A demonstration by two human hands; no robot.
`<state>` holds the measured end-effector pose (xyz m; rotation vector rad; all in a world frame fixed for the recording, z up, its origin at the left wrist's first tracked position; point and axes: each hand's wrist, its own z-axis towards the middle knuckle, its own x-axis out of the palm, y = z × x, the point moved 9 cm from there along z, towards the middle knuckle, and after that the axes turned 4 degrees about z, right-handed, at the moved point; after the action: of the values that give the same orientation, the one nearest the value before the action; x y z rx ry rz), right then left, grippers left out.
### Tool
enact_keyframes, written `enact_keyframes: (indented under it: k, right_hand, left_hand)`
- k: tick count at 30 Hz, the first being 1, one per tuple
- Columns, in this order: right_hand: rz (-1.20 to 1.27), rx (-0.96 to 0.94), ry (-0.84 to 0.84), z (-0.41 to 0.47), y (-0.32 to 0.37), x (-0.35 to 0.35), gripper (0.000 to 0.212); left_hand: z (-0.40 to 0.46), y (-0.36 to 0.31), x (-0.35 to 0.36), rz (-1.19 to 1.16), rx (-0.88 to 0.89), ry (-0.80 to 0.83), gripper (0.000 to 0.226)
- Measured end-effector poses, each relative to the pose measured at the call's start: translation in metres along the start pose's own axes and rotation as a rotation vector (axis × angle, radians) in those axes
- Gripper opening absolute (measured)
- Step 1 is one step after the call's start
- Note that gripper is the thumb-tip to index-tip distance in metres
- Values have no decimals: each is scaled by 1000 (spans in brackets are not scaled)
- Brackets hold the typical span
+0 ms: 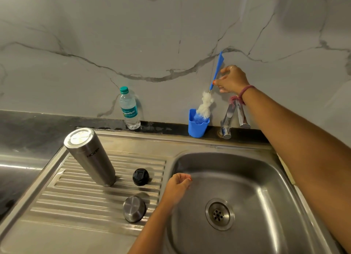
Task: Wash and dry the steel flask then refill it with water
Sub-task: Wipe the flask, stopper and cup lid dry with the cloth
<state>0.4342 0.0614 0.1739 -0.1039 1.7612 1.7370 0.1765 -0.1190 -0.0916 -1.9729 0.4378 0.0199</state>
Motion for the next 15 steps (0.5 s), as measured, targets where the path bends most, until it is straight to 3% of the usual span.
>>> enact_keyframes:
  k: [8,15]
  right_hand:
    - [61,-114,-182,-40,19,-41,51]
    - [210,-398,-337,-179,31,-45,28]
  left_hand:
    - [-23,-24,0,-5,75,34,10]
    - [-63,-52,4,692,394,83,33]
